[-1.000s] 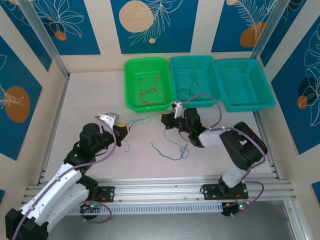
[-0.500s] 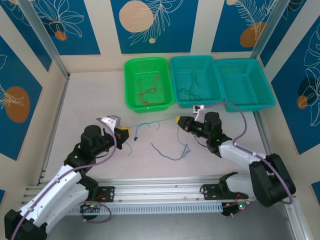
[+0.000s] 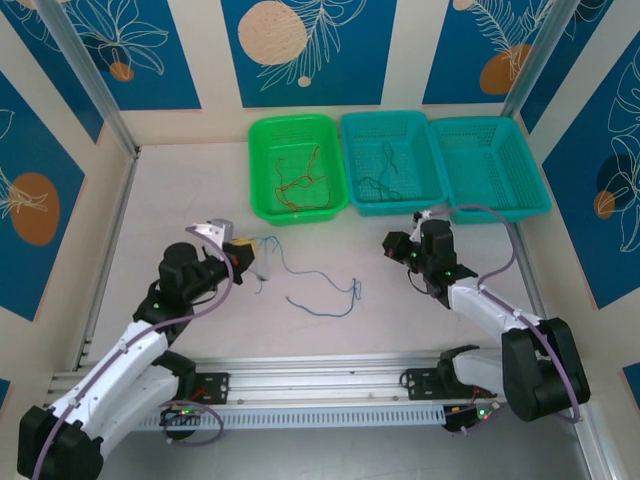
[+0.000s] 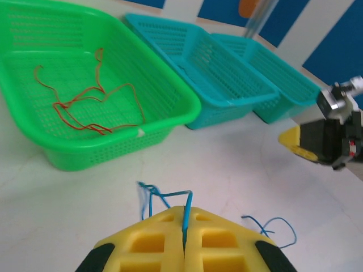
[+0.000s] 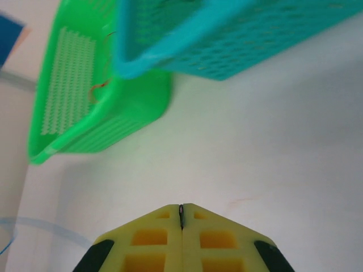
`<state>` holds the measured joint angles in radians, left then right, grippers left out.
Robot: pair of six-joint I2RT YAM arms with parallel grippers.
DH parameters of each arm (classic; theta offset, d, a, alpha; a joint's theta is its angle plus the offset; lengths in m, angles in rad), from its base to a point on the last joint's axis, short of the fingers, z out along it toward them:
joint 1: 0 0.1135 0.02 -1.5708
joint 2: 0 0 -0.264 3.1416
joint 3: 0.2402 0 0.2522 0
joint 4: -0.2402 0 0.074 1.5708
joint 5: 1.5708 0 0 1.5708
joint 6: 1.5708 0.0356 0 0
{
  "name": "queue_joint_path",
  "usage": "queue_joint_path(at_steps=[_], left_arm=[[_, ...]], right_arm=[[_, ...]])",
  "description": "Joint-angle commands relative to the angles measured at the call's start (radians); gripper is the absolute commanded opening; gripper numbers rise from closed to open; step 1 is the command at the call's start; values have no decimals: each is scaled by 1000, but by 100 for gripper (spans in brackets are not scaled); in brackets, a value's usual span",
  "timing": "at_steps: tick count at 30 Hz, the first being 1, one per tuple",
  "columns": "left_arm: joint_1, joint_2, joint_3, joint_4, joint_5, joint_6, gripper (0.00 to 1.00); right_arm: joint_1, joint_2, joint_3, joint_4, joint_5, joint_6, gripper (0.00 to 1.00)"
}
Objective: Untangle the cables
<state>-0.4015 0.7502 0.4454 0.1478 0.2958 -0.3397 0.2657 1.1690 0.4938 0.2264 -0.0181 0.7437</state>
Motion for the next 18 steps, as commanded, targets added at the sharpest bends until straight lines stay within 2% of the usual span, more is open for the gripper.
queue_joint_path(at_steps=[1,5,8,10,12,14,16,18], left_arm=[[-2,-4,14,89,125,-1,0],[-13,5,28,105,180,2,0],[-21,11,35,98,175,3,0],[-26,14,38,102,171,1,0],[-29,14,39,107,171,1,0],[-33,17,39,103,167,5,0],[-33,15,38,96,164,11,0],[-34,13,35,90,156,13,0]], right_arm=[[72,4,74,5,-229,-132,10],[230,35,168,-2,-341,-265,34],[312,98,234,12,-363,-244,39],[344,153,271,50,-421,-191,40],[379,210,303,93,-486,-137,49],[425,253,339,101,-474,-98,65],[471,282,358,117,-444,-79,76],[505,305,360,148,-413,-47,77]])
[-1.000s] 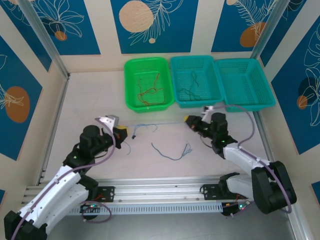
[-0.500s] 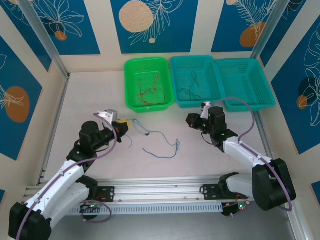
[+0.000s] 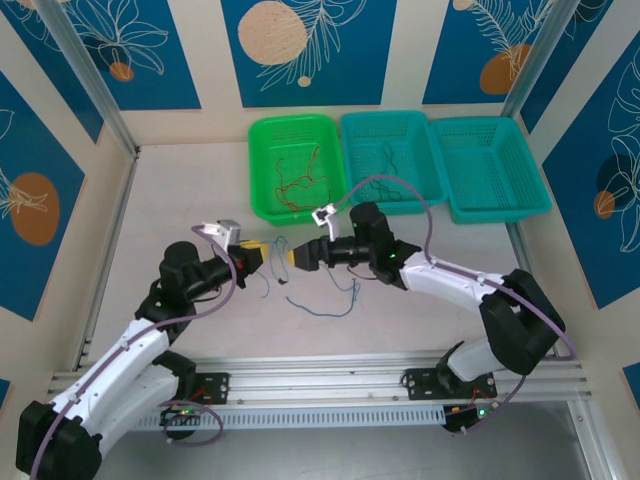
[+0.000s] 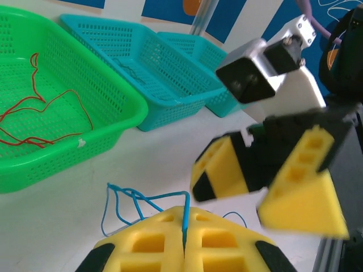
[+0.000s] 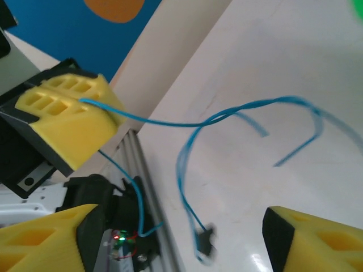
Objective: Untangle the cables
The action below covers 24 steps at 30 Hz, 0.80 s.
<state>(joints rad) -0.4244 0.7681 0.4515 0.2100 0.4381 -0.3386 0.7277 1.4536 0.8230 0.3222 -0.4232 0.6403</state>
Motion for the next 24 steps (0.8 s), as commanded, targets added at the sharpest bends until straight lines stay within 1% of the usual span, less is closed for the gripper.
queue_joint_path(at_steps=[1,4,6,8,9,10,12,13,14,15,16,17,18,19,20,22,24], left_arm=[[-11,-7,27,26,8,12,0],[-11,-14,22,23,1,10,0],[-11,-20,23,22,0,10,0],[-11,-23,25,23,1,11,0],[-11,-21,27,23,0,11,0],[-11,-22,29,22,0,11,0],[-12,-28,33,13,-14,10,0],[-11,-38,32,5,-29,9,0],[-11,-52,33,-10,-52,10,0],[-11,-68,33,-25,-73,13,0],[-11,-87,34,-50,-101,22,0],[-10,-111,37,-86,-146,29,0],[-10,-133,41,-125,-209,30,0],[-10,-157,49,-188,-297,31,0],[-7,-181,57,-254,-401,30,0],[1,-221,65,-354,-557,28,0],[16,-260,54,-383,-625,32,0]], right_arm=[[54,31,18,86,9,78,77],[81,65,-15,165,41,110,75],[92,92,-10,163,46,108,74],[106,131,3,181,56,102,70],[111,150,11,191,62,101,66],[113,174,21,201,73,101,59],[114,207,35,211,110,108,41],[113,220,38,207,154,115,25],[111,224,33,197,203,125,12],[104,222,24,191,236,134,4],[89,211,3,185,272,149,0],[72,193,-25,181,315,171,0],[58,173,-51,169,357,193,0],[35,141,-86,144,407,221,0],[12,104,-119,105,455,246,0],[-38,30,-166,-14,541,291,0],[-94,-55,-218,-120,609,326,0]])
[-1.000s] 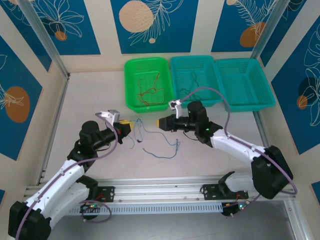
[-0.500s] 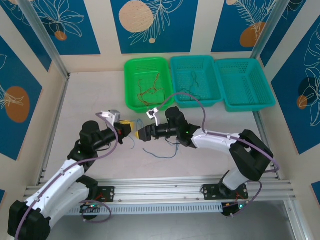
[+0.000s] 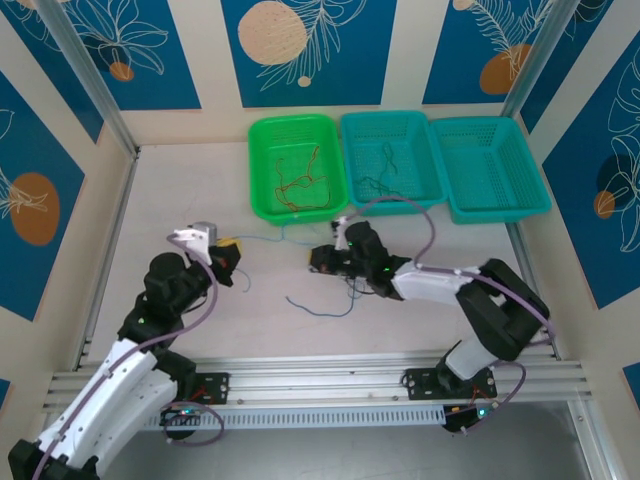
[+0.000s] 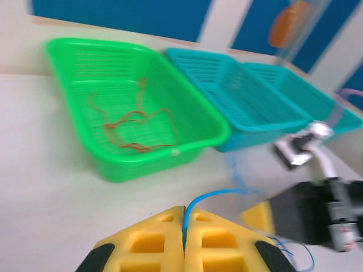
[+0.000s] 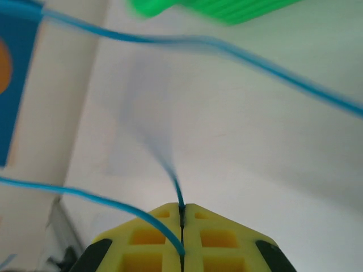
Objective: Untangle the cables
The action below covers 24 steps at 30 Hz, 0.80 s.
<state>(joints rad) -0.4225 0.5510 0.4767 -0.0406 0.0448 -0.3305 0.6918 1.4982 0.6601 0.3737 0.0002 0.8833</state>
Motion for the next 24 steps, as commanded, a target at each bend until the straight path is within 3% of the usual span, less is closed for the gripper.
queue_joint_path(at_steps=[1,8,11,15,20,24], left_arm=[[21,-62,21,-134,-246,21,0],[40,-101,3,-173,-358,-2,0],[48,-93,-12,-151,-325,0,0],[54,-51,-36,-104,-247,-13,0],[56,-17,-64,-73,-273,-30,0],[57,-11,-84,-16,-167,-26,0]], right_arm=[[-92,-142,-89,-211,214,105,0],[-387,-501,-270,-446,257,196,0],[-487,-674,-295,-534,235,180,0],[-514,-841,-280,-518,183,108,0],[-584,-886,-223,-375,51,136,0],[-692,-769,-182,-177,-60,192,0]])
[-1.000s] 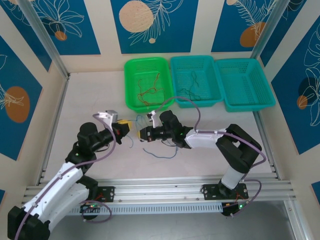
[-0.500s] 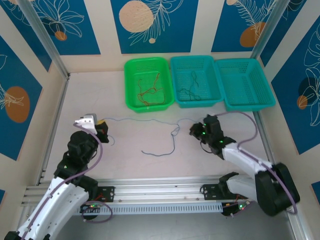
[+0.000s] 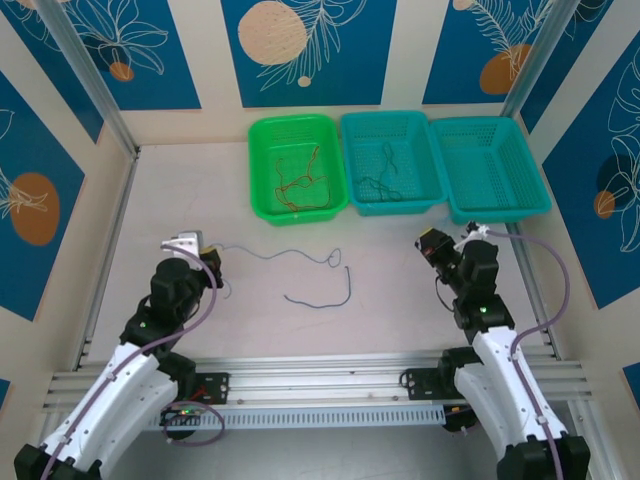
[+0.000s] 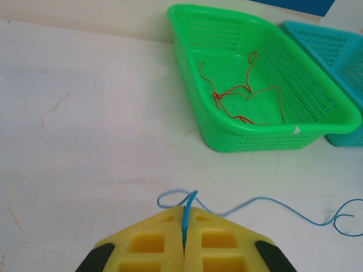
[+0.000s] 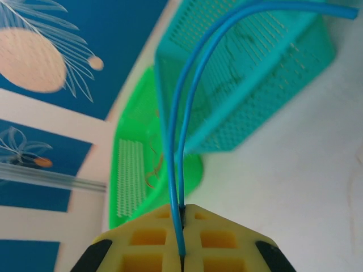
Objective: Untangle the cables
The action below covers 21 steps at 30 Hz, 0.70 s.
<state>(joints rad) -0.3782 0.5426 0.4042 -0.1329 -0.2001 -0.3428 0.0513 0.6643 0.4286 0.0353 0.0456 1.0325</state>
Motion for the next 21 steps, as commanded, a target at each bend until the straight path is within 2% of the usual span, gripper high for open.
queue_joint_path(at_steps=[1,4,9,13,19,21], left_arm=[[13,5,-16,94,116,-11,0],[14,28,-21,121,190,-13,0],[13,50,-22,148,288,-4,0],[12,50,-22,155,341,8,0],[13,56,-21,163,372,13,0],[13,65,-24,175,376,9,0]], right_arm=[[-81,121,67,242,-141,61,0],[-152,312,157,392,-191,87,0],[-257,659,383,496,-265,99,0],[-284,839,566,397,-199,1,0],[-321,1045,775,233,-40,-39,0],[-329,1100,834,190,11,-40,5]])
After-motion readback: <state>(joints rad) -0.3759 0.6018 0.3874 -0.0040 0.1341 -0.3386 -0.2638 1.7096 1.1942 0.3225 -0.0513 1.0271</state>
